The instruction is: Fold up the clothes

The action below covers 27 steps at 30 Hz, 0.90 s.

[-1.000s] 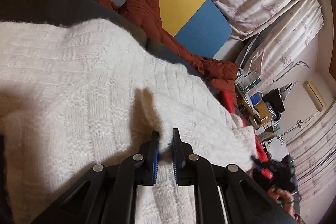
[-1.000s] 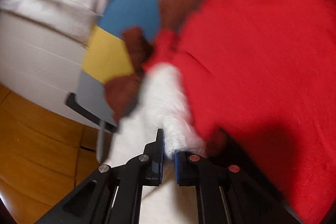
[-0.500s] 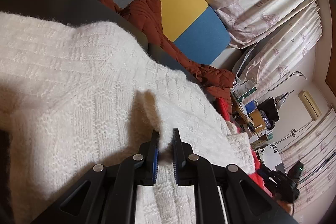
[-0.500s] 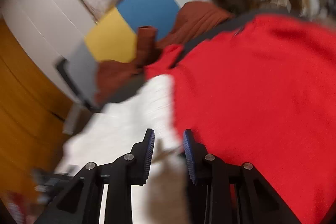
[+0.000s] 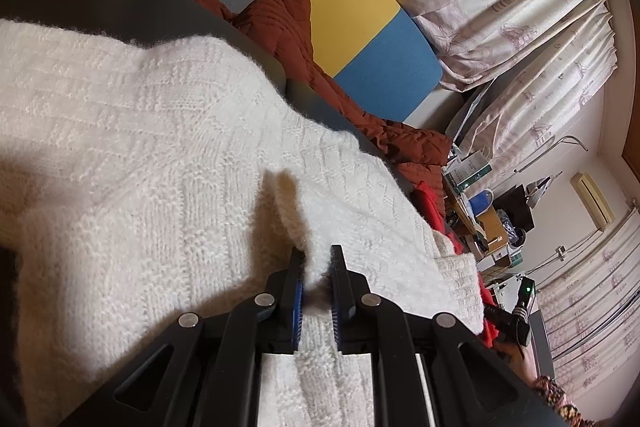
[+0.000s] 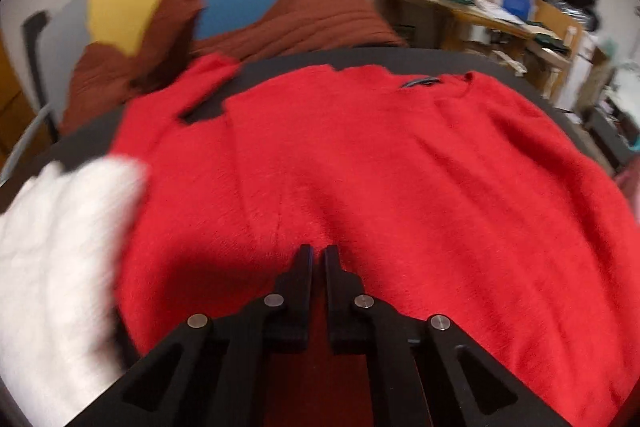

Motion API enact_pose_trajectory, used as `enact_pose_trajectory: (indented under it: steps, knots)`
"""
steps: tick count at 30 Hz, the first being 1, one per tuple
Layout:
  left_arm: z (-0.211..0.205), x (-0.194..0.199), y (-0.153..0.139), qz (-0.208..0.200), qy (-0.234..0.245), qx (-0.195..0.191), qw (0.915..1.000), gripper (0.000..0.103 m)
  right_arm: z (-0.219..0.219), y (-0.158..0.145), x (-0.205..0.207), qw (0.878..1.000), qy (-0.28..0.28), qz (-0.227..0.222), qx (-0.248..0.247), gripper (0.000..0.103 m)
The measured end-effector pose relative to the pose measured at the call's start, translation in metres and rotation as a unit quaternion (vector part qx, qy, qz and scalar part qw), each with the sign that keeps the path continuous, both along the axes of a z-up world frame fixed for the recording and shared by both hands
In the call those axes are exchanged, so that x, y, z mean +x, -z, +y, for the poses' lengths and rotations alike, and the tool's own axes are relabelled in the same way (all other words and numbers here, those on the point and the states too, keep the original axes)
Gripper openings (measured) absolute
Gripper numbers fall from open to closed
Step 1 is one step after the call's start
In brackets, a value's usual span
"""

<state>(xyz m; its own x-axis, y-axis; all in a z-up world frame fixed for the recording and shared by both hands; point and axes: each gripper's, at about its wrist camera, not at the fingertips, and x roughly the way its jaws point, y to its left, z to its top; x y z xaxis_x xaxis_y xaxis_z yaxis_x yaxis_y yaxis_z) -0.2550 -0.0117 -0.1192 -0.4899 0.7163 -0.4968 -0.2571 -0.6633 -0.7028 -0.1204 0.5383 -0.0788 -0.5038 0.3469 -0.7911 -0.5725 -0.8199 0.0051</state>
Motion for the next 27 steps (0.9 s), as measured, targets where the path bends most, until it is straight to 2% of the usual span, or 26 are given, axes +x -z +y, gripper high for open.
enact_pose_trajectory:
  steps: [5,9,12,14,16,19,21,22,25,26,27]
  knots:
    - [0.001,0.0,0.001,-0.001,0.001,0.0,1.0,0.011,0.063,0.001,0.008,0.997,0.068,-0.005,0.018,0.003]
    - [0.001,-0.001,0.001,-0.002,0.001,0.001,1.0,0.011,0.109,0.0,0.015,0.992,0.128,0.001,0.011,0.004]
    - [0.002,-0.001,0.002,-0.003,0.001,0.003,1.0,0.011,0.132,-0.001,0.019,0.988,0.155,0.024,-0.012,0.004]
    - [0.002,-0.001,0.002,-0.003,0.0,0.003,1.0,0.012,0.135,-0.002,0.012,0.988,0.154,0.015,-0.004,0.007]
    - [0.002,-0.001,0.002,-0.003,0.0,0.003,1.0,0.012,0.115,-0.014,0.01,0.99,0.138,0.034,0.013,0.009]
    - [0.001,-0.001,0.002,-0.003,0.0,0.003,1.0,0.012,0.08,-0.034,0.008,0.991,0.111,0.069,0.04,0.021]
    - [0.001,-0.001,0.002,-0.003,0.0,0.003,1.0,0.012,0.047,-0.048,0.008,0.99,0.082,0.105,0.049,0.039]
    - [0.001,-0.001,0.002,-0.003,0.0,0.003,1.0,0.012,0.024,-0.054,0.008,0.989,0.051,0.13,0.04,0.042]
    - [0.001,0.0,0.002,-0.002,0.0,0.005,1.0,0.011,-0.044,-0.057,-0.004,0.986,-0.068,0.15,-0.025,0.041]
    - [0.001,0.0,0.002,-0.002,-0.001,0.006,1.0,0.012,-0.066,-0.057,-0.008,0.981,-0.109,0.155,-0.048,0.038]
    - [0.0,0.0,0.002,-0.001,-0.001,0.007,1.0,0.012,-0.085,-0.053,-0.015,0.979,-0.136,0.141,-0.05,0.029]
